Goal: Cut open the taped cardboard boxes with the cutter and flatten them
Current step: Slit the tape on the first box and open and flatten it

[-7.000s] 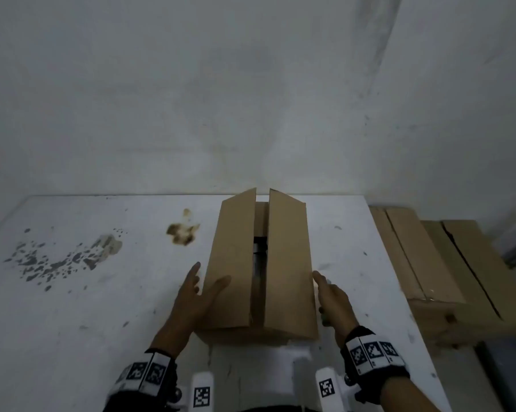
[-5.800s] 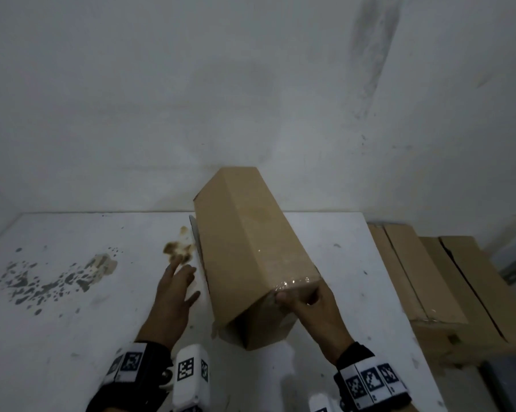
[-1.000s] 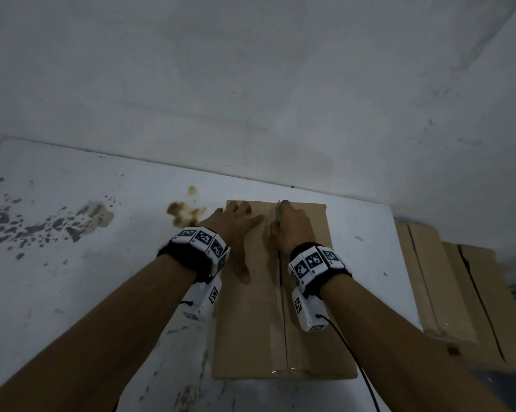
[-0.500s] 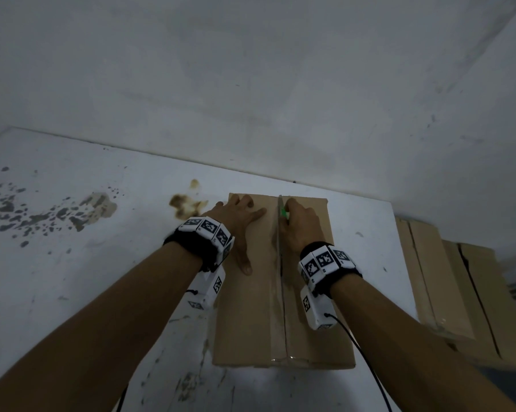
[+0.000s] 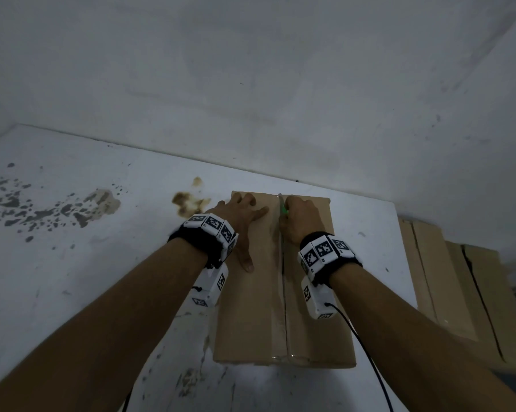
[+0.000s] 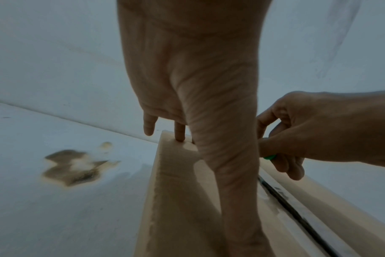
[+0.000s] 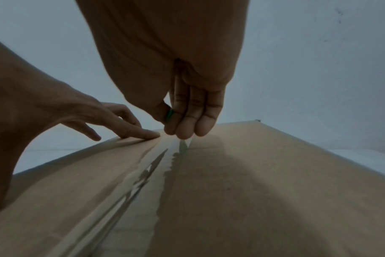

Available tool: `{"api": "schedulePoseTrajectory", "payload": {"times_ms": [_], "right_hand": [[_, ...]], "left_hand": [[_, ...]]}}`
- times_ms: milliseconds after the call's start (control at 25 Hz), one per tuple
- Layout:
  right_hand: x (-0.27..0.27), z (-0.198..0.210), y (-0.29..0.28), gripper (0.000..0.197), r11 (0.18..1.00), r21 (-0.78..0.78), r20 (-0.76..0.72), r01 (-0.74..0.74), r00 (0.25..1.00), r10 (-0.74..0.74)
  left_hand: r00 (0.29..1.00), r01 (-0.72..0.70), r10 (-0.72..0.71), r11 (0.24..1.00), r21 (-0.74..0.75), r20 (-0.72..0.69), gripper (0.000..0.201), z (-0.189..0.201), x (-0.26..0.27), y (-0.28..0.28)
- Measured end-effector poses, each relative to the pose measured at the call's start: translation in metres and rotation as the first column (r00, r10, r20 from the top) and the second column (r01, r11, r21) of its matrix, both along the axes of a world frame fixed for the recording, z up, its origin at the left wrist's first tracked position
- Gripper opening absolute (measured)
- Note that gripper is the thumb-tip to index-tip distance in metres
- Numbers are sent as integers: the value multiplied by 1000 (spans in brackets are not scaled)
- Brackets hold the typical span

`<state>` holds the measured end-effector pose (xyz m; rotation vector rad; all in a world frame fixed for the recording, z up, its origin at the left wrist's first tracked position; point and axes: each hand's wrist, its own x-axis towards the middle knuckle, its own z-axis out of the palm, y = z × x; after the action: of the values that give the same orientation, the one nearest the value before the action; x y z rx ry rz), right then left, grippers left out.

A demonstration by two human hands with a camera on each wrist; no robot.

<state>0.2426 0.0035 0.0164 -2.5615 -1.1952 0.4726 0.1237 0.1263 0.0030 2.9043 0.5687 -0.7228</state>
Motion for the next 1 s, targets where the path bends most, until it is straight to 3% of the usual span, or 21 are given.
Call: {"api": "schedulePoseTrajectory", "payload": {"times_ms": [400,560,1000], "right_hand": [[1,0,-5,21,1000,-22,3,-9,1000,10],[2,-2,-14,3,1000,-9,-36,1,999,-1],[-54,-4,-77,10,996,2,-89,-86,992,86]], "left_hand": [[1000,-6,6,1000,-5,-3,155,-8,2,5],[1000,-15,15,1000,-17,3,154,-7,1,6],[999,-30,30,999,-27,10,153,-4,-2,3]]}}
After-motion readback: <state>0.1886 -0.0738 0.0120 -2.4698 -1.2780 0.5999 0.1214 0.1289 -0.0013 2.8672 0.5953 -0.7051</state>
